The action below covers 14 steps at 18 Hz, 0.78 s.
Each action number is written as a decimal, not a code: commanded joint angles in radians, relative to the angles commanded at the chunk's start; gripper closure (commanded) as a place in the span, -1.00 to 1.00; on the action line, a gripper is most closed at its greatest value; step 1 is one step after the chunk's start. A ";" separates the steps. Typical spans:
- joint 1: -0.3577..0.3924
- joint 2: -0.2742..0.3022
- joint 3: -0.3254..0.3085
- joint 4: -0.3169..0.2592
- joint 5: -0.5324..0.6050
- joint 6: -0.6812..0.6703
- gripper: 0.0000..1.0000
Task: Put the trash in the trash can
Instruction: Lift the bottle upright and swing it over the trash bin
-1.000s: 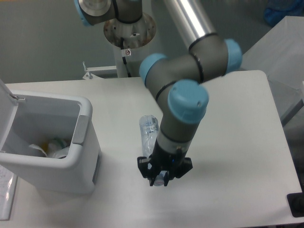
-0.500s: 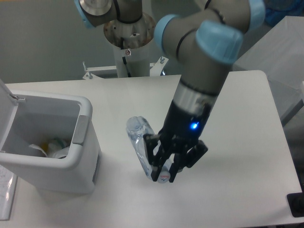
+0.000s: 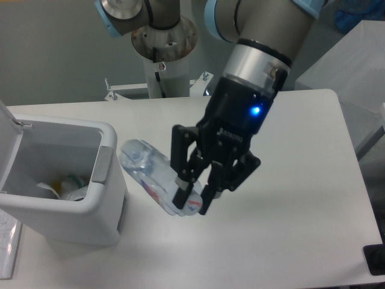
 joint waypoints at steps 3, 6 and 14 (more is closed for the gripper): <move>-0.029 -0.002 -0.002 0.008 -0.017 -0.037 1.00; -0.072 -0.012 -0.015 0.035 -0.014 -0.037 1.00; -0.155 -0.018 -0.093 0.064 -0.002 -0.016 1.00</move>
